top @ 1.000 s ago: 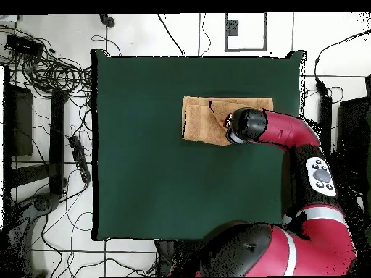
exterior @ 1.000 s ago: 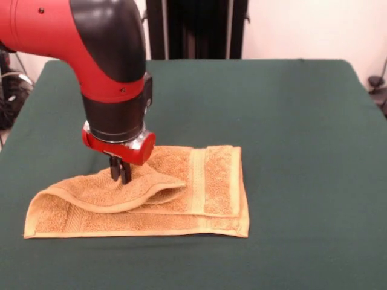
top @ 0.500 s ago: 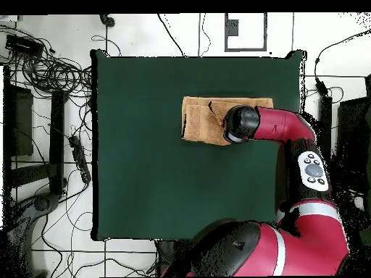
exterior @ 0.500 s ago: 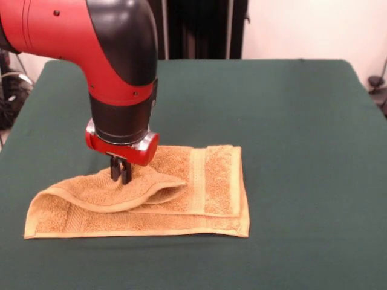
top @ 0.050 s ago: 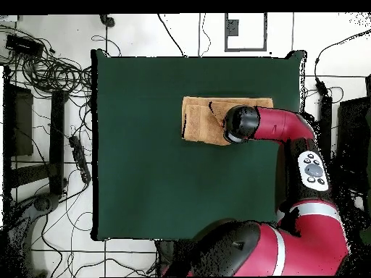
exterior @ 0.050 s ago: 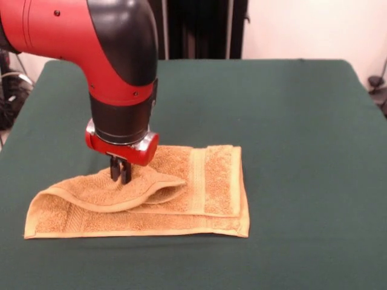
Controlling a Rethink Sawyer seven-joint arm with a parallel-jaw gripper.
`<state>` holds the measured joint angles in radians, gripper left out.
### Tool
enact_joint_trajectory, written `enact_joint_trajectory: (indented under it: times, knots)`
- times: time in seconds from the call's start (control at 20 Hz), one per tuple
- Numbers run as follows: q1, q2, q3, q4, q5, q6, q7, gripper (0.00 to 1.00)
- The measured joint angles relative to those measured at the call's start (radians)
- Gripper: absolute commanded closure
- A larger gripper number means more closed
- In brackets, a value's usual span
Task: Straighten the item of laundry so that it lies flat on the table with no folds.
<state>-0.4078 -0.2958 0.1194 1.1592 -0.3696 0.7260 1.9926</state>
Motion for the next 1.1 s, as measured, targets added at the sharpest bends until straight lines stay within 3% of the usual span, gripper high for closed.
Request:
enact_joint_trajectory:
  times: [0.2, 0.6, 1.1]
  knots:
    - [0.002, -0.006, 0.0, 0.001, -0.003, 0.006, 0.0, 1.0]
    - [0.01, -0.11, 0.001, 0.067, -0.002, 0.024, 0.0, 1.0]
    - [0.03, -0.365, 0.0, 0.122, 0.043, 0.109, 0.0, 1.0]
